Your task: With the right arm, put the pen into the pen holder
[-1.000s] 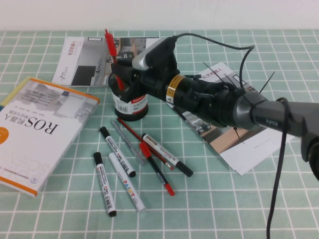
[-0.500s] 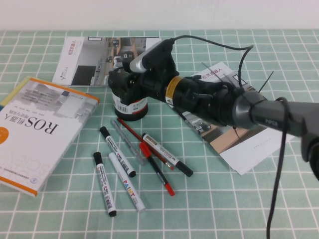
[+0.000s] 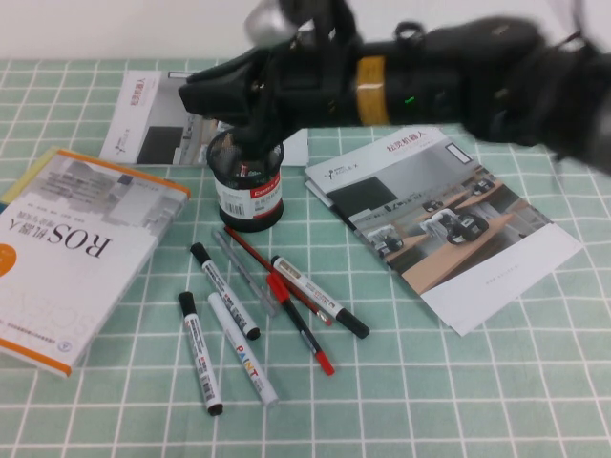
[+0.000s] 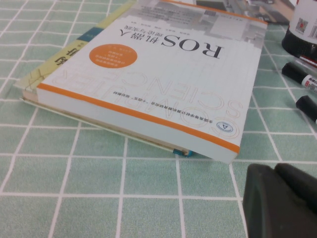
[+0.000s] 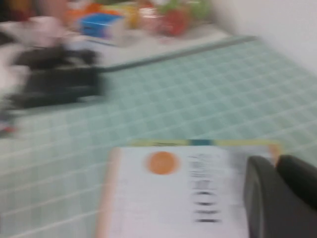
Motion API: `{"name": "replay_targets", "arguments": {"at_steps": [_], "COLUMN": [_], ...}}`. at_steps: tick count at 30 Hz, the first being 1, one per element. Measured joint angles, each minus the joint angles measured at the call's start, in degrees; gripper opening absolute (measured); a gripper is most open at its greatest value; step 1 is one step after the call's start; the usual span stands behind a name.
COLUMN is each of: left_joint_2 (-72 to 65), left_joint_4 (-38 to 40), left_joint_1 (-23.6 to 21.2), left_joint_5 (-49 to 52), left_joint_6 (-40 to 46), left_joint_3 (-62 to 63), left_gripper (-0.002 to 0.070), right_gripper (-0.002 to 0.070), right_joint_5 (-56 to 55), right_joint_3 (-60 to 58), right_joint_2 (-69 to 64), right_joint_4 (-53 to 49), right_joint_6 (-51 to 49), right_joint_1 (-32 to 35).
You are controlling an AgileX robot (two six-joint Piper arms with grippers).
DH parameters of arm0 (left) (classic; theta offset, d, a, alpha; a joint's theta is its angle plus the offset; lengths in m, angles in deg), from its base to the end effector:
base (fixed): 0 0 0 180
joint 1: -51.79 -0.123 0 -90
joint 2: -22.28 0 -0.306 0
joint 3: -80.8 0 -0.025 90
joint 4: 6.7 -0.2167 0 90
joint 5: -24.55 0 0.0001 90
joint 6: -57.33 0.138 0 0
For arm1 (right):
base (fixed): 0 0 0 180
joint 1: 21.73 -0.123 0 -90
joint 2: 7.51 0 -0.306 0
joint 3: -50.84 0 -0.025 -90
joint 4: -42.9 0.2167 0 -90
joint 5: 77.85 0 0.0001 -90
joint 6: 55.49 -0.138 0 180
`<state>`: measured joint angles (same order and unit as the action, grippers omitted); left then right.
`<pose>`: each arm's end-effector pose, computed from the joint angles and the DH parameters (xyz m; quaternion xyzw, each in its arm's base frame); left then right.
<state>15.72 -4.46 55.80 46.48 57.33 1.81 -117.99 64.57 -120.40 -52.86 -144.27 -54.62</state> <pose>0.0415 -0.0049 0.1582 0.0179 0.8061 -0.0373 0.5904 0.3212 0.3131 0.3695 -0.4595 0.6177 0.3840 0.5097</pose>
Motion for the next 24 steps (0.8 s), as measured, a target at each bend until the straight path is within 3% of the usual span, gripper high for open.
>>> {"name": "replay_targets", "arguments": {"at_steps": [3, 7, 24], "left_joint_2": [0.0, 0.0, 0.0], "left_joint_4": [0.0, 0.0, 0.0], "left_joint_1": [0.0, 0.0, 0.0], "left_joint_5": [0.0, 0.0, 0.0], "left_joint_6": [0.0, 0.0, 0.0], "left_joint_3": [0.0, 0.0, 0.0], "left_gripper": [-0.0004, -0.0004, -0.0004], "right_gripper": [-0.0001, -0.0014, -0.0019], "right_joint_5": [-5.4, -4.3, 22.1], "right_joint_3": [-1.0, -4.8, -47.8], "right_joint_2": [4.2, 10.8, 50.0], "right_joint_4": [-3.0, -3.8, -3.2], "right_joint_6": [-6.8, -11.3, -16.4], "right_joint_1": [1.6, 2.9, 3.1]}}
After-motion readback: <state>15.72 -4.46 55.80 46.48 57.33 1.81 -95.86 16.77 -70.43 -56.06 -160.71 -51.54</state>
